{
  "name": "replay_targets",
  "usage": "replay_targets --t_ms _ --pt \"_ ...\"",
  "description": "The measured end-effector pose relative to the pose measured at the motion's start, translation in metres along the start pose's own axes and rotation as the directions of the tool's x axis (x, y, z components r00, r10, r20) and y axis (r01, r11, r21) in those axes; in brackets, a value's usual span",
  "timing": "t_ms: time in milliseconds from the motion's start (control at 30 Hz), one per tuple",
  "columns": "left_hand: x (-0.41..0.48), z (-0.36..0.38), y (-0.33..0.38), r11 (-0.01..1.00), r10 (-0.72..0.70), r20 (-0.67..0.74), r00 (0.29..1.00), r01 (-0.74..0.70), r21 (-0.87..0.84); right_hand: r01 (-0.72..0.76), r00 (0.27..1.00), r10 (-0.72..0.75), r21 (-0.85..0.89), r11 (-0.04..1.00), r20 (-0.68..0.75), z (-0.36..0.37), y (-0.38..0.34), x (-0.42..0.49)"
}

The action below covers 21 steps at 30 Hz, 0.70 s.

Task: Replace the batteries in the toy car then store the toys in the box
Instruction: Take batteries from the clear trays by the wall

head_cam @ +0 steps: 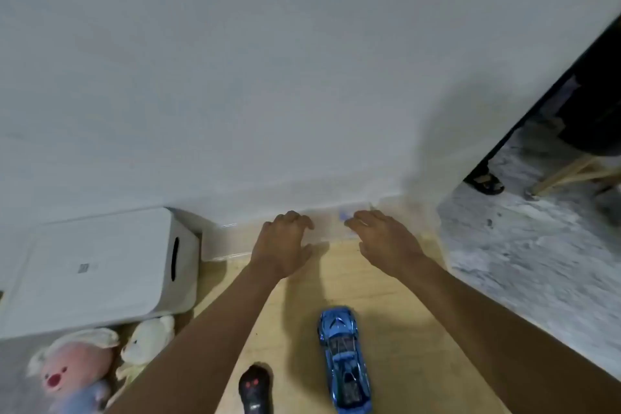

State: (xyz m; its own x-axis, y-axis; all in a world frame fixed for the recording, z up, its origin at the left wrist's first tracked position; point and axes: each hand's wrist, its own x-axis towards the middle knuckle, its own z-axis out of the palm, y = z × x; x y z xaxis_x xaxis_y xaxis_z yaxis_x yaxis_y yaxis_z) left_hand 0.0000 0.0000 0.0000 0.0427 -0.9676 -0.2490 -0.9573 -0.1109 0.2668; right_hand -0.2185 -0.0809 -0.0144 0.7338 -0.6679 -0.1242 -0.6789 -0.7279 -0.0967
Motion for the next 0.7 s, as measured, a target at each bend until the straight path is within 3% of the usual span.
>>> replay_targets --t_ms 300,700 --pt "0.020 0.025 -0.004 0.973 0.038 -0.052 0.998 -0.025 0.232 0.007 0.999 -0.012 -0.136 0.991 -0.041 0.023 0.004 0.026" --pt "0.019 0.035 -0.002 0.924 0.212 -0.107 0.971 -0.164 0.345 0.087 0.996 -0.083 -0.192 0.978 0.026 0.022 0.004 0.028"
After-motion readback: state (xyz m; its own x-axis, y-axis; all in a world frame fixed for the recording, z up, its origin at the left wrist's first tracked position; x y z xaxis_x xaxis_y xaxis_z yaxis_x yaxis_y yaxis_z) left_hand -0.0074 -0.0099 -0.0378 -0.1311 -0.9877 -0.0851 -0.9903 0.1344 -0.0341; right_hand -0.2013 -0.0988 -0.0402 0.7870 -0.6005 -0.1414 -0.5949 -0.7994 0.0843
